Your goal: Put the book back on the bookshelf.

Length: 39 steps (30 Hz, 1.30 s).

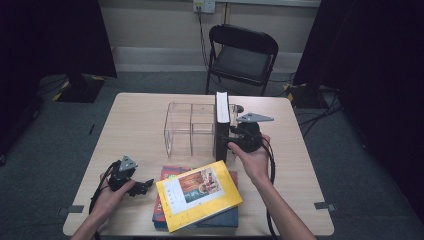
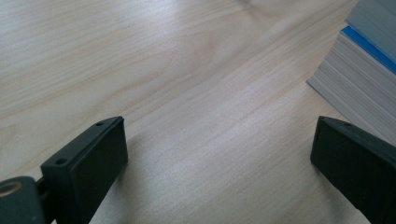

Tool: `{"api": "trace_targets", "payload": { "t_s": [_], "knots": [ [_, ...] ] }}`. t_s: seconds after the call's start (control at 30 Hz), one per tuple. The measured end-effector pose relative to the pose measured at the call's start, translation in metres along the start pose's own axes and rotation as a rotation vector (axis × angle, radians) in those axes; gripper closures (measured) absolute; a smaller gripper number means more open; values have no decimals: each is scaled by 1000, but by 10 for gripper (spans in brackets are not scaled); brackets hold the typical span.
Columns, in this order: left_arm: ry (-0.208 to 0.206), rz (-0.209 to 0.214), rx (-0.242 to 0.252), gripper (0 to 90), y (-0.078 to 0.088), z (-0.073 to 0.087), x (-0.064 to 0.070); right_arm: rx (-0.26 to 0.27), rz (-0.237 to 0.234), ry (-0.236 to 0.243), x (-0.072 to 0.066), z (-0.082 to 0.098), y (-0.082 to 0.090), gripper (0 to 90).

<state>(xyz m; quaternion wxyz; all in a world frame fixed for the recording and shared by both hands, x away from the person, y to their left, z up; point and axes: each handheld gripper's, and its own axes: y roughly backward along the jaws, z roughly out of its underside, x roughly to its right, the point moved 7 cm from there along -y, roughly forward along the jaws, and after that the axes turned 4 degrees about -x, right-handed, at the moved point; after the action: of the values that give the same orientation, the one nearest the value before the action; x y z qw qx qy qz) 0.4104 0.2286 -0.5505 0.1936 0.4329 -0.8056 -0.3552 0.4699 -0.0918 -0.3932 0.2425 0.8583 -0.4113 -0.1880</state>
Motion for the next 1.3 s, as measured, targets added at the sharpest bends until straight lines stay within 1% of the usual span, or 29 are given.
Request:
{"api": "trace_targets", "payload": {
  "t_s": [0.1,0.2,0.27,0.3,0.33,0.37,0.43,0.47,0.5,0.57,0.63,0.7,0.73,0.8,0.87,0.9,0.97,1.03,1.07,1.1,1.2,1.23,1.3],
  "knots": [
    [-13,11,-13,48,2,1,0,10,-6,3,-1,5,5,343],
    [-22,15,-15,101,5,1,1,8,-17,7,-1,13,11,324],
    [-18,13,-14,180,6,-1,2,6,-28,11,-1,20,15,331],
    [-19,14,-13,181,7,-1,2,6,-35,14,-2,22,16,337],
    [-22,10,-3,164,8,-3,2,7,-43,14,-2,25,18,340],
    [-20,0,4,173,10,-4,2,9,-55,14,-3,28,20,341],
    [-14,-14,20,224,14,-6,2,13,-68,18,-4,33,23,348],
    [-13,-6,26,228,16,-7,3,10,-73,19,-5,36,23,351],
    [-13,12,37,224,19,-8,5,4,-77,23,-6,39,24,354],
    [-8,25,58,223,25,-11,9,0,-81,28,-7,46,25,359],
    [1,44,89,220,31,-14,12,-13,-93,30,-8,54,25,373],
    [12,51,120,217,38,-19,15,-31,-101,43,-9,63,25,383],
    [9,49,130,217,42,-21,16,-40,-101,46,-9,68,24,385],
    [7,67,145,224,47,-24,22,-57,-106,49,-10,77,23,388],
    [9,81,144,252,50,-26,27,-67,-115,51,-10,86,21,396],
    [15,99,152,259,52,-28,30,-71,-121,51,-11,88,20,401],
    [17,107,165,292,57,-31,35,-74,-131,52,-11,95,17,410],
    [37,138,171,331,63,-33,39,-83,-141,52,-12,101,14,412],
    [39,149,175,357,64,-33,41,-87,-144,49,-11,104,12,413],
    [34,157,181,361,66,-34,44,-95,-151,47,-11,107,10,413],
    [13,194,192,395,69,-36,54,-110,-148,45,-11,114,5,415],
    [-4,201,193,402,70,-37,57,-117,-149,46,-11,116,4,415],
    [-14,217,193,404,70,-38,65,-127,-154,43,-11,120,1,412]
  ]
}}
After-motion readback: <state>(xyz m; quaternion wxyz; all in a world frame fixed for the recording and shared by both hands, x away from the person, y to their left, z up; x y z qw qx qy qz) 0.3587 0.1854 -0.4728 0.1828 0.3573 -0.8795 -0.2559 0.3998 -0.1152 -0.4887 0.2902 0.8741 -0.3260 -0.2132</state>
